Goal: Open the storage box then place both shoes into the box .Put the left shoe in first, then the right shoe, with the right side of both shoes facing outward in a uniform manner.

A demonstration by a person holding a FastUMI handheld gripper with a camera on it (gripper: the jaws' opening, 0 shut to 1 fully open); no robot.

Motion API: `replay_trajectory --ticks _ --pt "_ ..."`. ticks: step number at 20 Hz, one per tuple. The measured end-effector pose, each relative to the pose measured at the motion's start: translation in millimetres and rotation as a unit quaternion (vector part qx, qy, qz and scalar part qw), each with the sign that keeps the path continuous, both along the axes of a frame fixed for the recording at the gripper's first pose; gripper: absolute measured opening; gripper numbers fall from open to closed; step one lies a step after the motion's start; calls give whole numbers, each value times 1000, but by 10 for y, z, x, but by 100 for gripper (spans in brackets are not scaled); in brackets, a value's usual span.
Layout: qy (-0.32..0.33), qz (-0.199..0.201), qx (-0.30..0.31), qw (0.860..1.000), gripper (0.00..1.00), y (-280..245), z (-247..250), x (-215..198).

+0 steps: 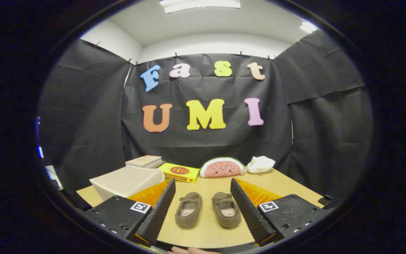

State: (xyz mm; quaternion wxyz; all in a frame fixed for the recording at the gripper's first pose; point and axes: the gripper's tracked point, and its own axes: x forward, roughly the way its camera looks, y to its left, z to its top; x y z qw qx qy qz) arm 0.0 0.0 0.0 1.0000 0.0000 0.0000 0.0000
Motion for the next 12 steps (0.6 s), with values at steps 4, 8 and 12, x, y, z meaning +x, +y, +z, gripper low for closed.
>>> replay_trajectory --ticks 4,8,12 --pt "2 -2 3 1000 95 -35 -26 26" --pt "6 2 15 1000 95 -68 -40 71" --pt "14 0 16 1000 95 -129 -76 119"
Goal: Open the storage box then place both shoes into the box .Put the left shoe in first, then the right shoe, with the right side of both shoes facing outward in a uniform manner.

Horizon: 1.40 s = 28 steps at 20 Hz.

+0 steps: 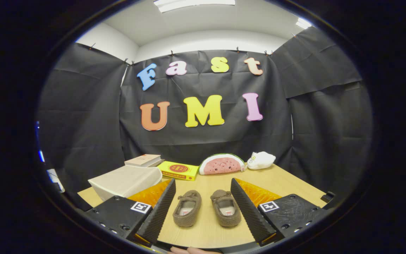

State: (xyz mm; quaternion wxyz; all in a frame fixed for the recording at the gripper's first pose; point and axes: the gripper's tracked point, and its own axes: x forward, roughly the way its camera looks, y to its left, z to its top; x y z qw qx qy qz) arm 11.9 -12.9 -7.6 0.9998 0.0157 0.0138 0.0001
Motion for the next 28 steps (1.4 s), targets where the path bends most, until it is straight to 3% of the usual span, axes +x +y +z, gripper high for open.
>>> replay_trajectory --ticks 15,23,28 --pt "31 20 6 999 95 195 -12 377" --pt "99 118 42 987 95 898 -86 937" --pt "141 175 94 970 95 1278 -299 1343"
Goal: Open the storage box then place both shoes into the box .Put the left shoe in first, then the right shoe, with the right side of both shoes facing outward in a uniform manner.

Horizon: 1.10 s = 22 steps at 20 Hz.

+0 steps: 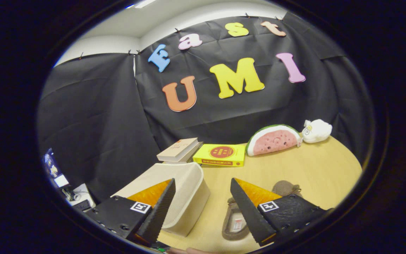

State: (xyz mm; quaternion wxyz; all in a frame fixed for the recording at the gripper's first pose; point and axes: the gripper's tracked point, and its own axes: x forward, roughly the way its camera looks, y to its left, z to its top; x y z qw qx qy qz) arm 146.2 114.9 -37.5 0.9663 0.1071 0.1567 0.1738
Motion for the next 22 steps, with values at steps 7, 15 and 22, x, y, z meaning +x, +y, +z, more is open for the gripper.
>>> replay_trajectory --ticks 7,15,22 --pt "124 125 121 977 95 521 -472 255" --pt "247 215 249 911 95 682 -778 340" --pt "287 267 300 869 69 805 -765 264"
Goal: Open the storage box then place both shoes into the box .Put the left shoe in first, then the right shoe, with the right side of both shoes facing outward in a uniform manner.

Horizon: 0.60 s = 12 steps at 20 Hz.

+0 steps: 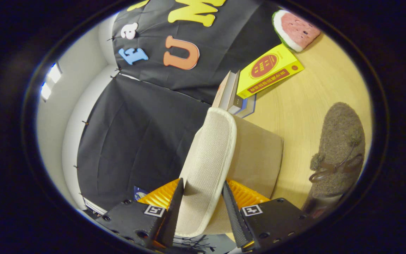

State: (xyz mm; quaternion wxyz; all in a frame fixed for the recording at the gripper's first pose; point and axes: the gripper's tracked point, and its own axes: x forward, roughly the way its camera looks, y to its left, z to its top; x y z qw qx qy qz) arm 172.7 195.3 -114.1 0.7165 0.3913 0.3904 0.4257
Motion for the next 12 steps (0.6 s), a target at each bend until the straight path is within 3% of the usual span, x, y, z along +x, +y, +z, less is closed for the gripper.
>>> replay_trajectory --ticks 4,7,8,9,10,12 --pt "1 -2 -1 1000 51 -41 57 -4" --pt "0 -12 -1 1000 49 -53 78 62" --pt "-4 -9 15 1000 21 -129 241 -7" --pt "-9 -11 7 1000 19 -125 279 -13" --pt "-15 -10 1 1000 8 -111 304 -17" --pt "-22 -9 -7 1000 5 -130 439 -42"
